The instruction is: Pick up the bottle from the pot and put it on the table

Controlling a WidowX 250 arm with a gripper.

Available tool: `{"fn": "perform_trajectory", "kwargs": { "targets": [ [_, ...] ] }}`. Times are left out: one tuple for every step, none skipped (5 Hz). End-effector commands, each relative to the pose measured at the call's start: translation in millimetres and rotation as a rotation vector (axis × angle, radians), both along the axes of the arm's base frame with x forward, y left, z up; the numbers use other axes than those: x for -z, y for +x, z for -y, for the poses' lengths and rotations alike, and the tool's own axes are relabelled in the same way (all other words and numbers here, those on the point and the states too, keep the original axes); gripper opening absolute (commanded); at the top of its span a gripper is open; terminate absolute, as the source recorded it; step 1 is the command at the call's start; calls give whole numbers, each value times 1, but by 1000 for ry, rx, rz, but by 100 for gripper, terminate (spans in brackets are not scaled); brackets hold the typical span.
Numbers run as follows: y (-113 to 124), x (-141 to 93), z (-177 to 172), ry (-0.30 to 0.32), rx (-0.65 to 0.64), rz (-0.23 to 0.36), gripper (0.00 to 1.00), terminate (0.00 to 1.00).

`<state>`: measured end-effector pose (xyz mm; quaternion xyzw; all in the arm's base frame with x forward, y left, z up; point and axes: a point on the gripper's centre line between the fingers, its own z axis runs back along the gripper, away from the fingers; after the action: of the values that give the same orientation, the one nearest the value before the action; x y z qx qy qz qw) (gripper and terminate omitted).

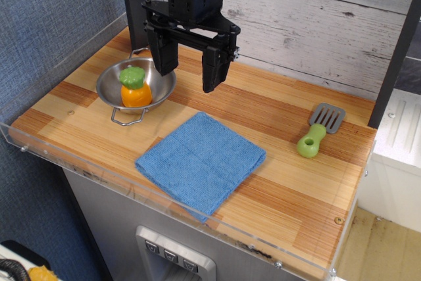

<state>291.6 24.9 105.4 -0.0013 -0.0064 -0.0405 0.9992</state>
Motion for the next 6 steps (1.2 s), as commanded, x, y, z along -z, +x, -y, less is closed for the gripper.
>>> {"fn": "perform_trajectory", "kwargs": {
  "targets": [
    [0, 0, 0, 0, 0, 0, 100, 0],
    [5, 5, -26, 7, -18, 48, 100, 0],
    [11, 7, -52, 35, -43, 101, 100, 0],
    [13, 9, -73, 76, -88, 147, 100, 0],
    [12, 17, -88, 128, -115, 131, 100, 0],
    [16, 30, -108, 151, -152, 120, 100, 0]
  ]
}}
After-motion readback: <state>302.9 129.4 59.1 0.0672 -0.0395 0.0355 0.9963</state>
